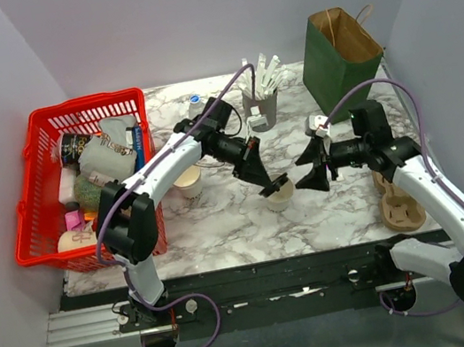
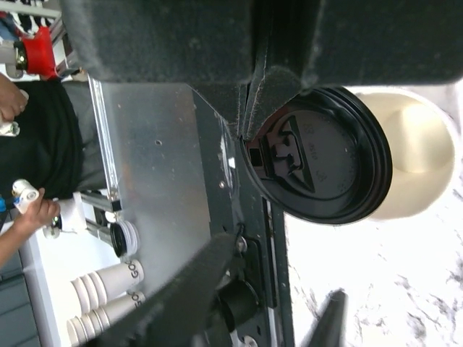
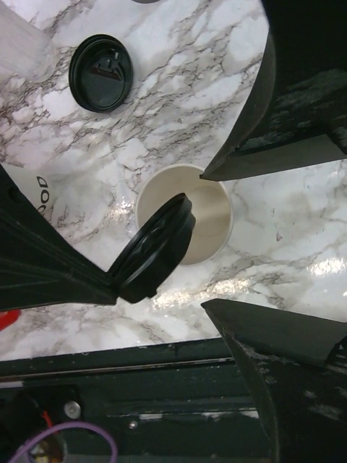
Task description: Pack the takeout coffee
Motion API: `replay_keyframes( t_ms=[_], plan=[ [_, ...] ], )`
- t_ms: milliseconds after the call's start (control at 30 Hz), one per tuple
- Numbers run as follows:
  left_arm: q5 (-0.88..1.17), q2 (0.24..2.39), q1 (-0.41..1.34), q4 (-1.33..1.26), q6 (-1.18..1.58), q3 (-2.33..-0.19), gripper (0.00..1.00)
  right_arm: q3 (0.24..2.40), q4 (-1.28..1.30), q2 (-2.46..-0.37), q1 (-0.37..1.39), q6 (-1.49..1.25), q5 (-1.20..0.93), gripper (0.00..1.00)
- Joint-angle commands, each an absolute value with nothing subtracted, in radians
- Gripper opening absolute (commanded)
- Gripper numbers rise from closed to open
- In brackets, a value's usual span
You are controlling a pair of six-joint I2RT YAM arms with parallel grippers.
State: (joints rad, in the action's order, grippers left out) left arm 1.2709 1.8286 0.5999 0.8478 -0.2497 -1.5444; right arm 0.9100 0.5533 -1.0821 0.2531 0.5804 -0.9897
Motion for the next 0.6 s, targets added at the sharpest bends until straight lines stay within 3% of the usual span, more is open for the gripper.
replay_keyframes(
  t_ms=[0, 267, 567],
  plan=[
    [1.272, 1.809, 0.601, 0.507, 0.071, -1.461, 0.0, 0.842, 0.425, -1.026, 0.239, 0.303, -0.917, 0.75],
    [1.223, 1.714, 0.581, -0.299, 0.707, -1.136, 0.0, 0.73, 0.367, -0.989, 0.218, -0.047, -0.735, 0.74],
    [1.236, 1.695, 0.543, -0.661, 0.932, -1.008, 0.0, 0.607, 0.163, -1.019, 0.218, -0.206, -0.769, 0.72]
  ],
)
